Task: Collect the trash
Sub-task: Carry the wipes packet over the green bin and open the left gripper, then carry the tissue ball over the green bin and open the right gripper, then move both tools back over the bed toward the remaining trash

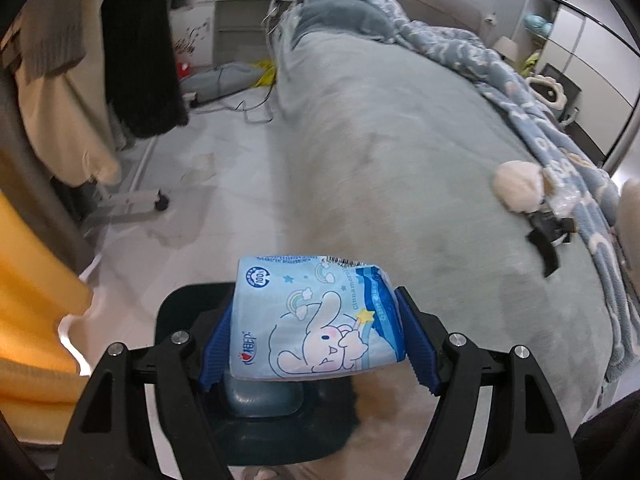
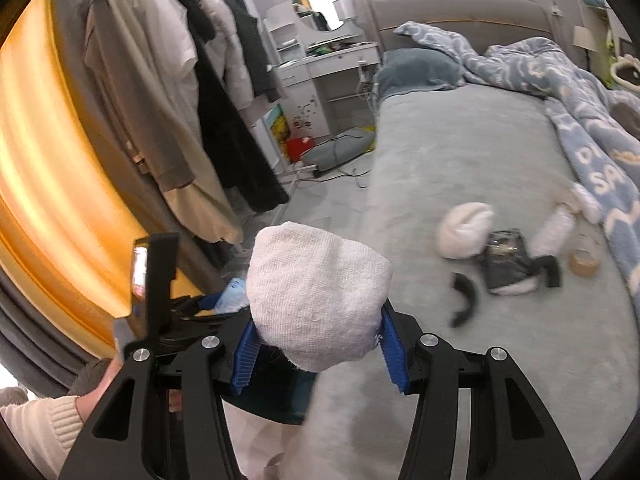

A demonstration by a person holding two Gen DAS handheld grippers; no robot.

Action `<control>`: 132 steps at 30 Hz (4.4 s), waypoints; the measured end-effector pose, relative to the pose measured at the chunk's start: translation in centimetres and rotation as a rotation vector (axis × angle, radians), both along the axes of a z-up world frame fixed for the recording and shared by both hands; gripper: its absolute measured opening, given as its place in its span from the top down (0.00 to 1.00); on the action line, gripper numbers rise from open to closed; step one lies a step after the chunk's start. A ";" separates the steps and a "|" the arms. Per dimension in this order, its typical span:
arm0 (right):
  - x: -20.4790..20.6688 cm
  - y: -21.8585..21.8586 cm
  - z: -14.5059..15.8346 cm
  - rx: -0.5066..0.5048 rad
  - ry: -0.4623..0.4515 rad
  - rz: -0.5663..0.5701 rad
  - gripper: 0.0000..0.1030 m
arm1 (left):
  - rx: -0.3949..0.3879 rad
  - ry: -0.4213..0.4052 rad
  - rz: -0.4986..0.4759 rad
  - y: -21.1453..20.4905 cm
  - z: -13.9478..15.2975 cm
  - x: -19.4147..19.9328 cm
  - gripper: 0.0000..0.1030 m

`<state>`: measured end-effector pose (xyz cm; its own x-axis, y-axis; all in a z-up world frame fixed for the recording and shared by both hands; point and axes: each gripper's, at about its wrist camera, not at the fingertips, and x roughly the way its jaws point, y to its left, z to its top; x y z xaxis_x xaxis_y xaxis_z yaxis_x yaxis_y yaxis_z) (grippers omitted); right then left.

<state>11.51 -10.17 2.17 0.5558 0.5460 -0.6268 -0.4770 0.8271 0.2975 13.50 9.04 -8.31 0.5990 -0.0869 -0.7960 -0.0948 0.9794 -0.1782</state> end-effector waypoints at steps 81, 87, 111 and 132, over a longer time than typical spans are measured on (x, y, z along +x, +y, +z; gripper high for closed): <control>2.6 18.1 -18.9 -0.411 0.372 0.224 0.25 | -0.065 -0.354 0.105 12.9 7.7 -8.6 0.38; 2.3 16.8 -16.4 -0.382 0.316 0.221 0.24 | -0.075 -0.388 0.071 11.4 8.3 -8.0 0.38; 1.2 5.6 -3.7 -0.325 0.079 0.037 0.19 | -0.165 -0.447 -0.051 4.0 10.2 -5.3 0.26; 5.6 -10.9 -2.9 -0.120 0.154 -0.226 0.18 | -0.179 -0.306 -0.265 -6.0 7.3 -0.1 0.17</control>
<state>17.09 -21.11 -0.70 0.5480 0.3363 -0.7659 -0.2336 0.9407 0.2459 13.43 3.05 -0.96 0.7434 -0.3898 -0.5435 0.2396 0.9139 -0.3278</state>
